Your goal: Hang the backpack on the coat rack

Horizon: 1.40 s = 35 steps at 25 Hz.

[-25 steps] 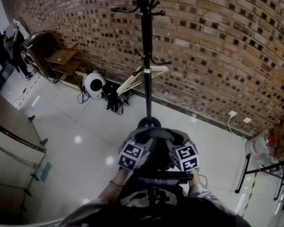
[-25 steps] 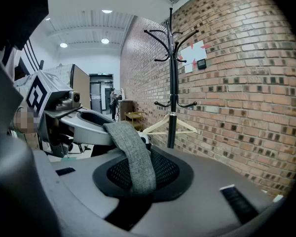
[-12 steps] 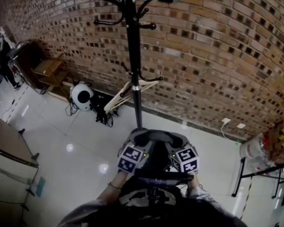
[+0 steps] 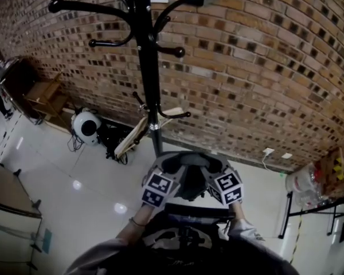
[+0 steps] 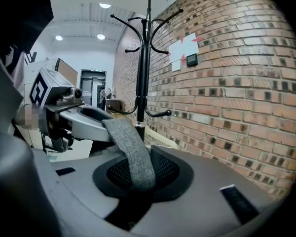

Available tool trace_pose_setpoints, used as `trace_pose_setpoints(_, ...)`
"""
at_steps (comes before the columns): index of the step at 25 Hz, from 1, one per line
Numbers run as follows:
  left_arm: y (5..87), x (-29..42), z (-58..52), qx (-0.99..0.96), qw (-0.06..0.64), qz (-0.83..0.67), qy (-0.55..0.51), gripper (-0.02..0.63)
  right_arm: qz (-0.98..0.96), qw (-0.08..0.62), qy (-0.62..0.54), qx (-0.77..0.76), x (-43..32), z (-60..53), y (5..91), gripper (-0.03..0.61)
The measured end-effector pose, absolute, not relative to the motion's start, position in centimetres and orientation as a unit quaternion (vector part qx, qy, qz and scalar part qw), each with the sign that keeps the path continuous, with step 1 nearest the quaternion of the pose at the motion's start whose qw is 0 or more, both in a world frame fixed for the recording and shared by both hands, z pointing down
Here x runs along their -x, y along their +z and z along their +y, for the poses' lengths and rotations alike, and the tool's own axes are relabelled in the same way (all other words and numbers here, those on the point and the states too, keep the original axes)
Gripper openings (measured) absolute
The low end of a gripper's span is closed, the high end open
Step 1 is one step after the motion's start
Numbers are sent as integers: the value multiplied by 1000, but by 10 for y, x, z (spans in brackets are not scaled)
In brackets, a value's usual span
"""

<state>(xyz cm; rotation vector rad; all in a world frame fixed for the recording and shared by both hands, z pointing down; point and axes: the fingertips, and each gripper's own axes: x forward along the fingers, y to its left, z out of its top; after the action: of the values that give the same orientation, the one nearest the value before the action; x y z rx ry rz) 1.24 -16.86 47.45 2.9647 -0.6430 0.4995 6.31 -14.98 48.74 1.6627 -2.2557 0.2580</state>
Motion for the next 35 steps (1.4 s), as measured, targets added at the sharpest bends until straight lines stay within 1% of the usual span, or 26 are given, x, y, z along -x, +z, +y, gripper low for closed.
trace_pose_setpoints(3, 473, -29, -185, -965, 31, -204, 163, 104, -790, 163, 90, -584, -79, -167, 483, 87)
trace_pose_setpoints(7, 474, -47, -208, -964, 32, -204, 170, 104, -792, 181, 96, -575, -99, -187, 487, 87)
trace_pose_setpoints(17, 470, -73, -248, -949, 42, -270, 157, 104, -841, 186, 74, -503, -123, -240, 478, 87)
trace_pose_setpoints(25, 461, -80, -274, -915, 66, -371, 144, 104, -892, 216, 32, -395, -128, -280, 470, 87)
trace_pose_setpoints(35, 455, -68, -297, -867, 57, -475, 143, 104, -933, 224, -29, -279, -109, -320, 456, 87)
